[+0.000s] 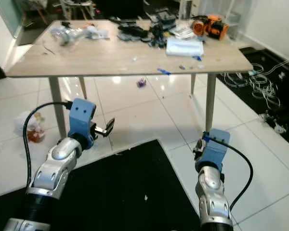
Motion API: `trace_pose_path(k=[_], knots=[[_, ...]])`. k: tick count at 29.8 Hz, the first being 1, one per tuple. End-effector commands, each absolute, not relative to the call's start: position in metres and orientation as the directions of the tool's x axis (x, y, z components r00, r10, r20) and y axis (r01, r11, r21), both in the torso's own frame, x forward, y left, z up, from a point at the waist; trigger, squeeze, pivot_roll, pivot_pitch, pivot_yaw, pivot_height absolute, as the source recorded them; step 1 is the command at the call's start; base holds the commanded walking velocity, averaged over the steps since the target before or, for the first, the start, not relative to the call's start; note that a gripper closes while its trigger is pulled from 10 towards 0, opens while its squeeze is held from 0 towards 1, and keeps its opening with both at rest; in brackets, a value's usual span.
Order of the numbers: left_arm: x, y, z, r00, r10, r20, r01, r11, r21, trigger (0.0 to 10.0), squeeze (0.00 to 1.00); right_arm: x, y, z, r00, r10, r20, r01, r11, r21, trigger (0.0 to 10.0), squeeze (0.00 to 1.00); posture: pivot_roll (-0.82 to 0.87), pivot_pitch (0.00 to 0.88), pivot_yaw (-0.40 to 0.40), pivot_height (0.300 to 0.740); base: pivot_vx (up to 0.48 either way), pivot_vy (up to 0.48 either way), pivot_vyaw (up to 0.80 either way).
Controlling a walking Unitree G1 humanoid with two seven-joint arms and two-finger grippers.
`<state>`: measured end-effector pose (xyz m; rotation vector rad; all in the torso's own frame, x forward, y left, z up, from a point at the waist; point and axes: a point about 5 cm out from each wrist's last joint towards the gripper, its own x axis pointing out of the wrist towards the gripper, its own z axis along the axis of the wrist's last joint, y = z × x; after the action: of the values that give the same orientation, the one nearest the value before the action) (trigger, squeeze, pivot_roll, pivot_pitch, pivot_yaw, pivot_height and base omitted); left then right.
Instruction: Picking trash to rubbish bin
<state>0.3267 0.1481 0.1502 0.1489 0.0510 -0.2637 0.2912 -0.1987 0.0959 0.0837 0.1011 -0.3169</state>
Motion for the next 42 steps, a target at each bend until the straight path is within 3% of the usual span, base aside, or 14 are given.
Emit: trace_pose_path(k=[1,25,31,42], knots=[[0.326,0.146,0.148,0.960,-0.267,-0.084,0.277,0.950,0.145,10.0,0.00,0.288,-0.206,0.095,0.939,-0.328,-0.107,0.335,0.940,0.061,10.0,0.00,-0.03,0.133,0.055,0.740,0.364,0.000,-0.80],[0.327,0.148,0.148,0.962,-0.259,-0.084,0.269,0.951,0.151,10.0,0.00,0.293,-0.202,0.112,0.967,-0.254,0.005,0.254,0.967,-0.003,10.0,0.00,-0.03,0.134,0.055,0.740,0.362,0.000,-0.03],[0.326,0.148,0.148,0.962,-0.261,-0.084,0.271,0.951,0.152,10.0,0.00,0.294,-0.196,0.117,0.977,-0.206,0.045,0.208,0.977,-0.037,10.0,0.00,-0.03,0.136,0.058,0.740,0.363,0.000,0.77],[0.326,0.147,0.148,0.962,-0.261,-0.084,0.271,0.951,0.150,10.0,0.00,0.293,-0.195,0.123,0.977,-0.191,0.090,0.197,0.978,-0.065,10.0,0.00,-0.03,0.141,0.057,0.740,0.361,0.000,0.00]])
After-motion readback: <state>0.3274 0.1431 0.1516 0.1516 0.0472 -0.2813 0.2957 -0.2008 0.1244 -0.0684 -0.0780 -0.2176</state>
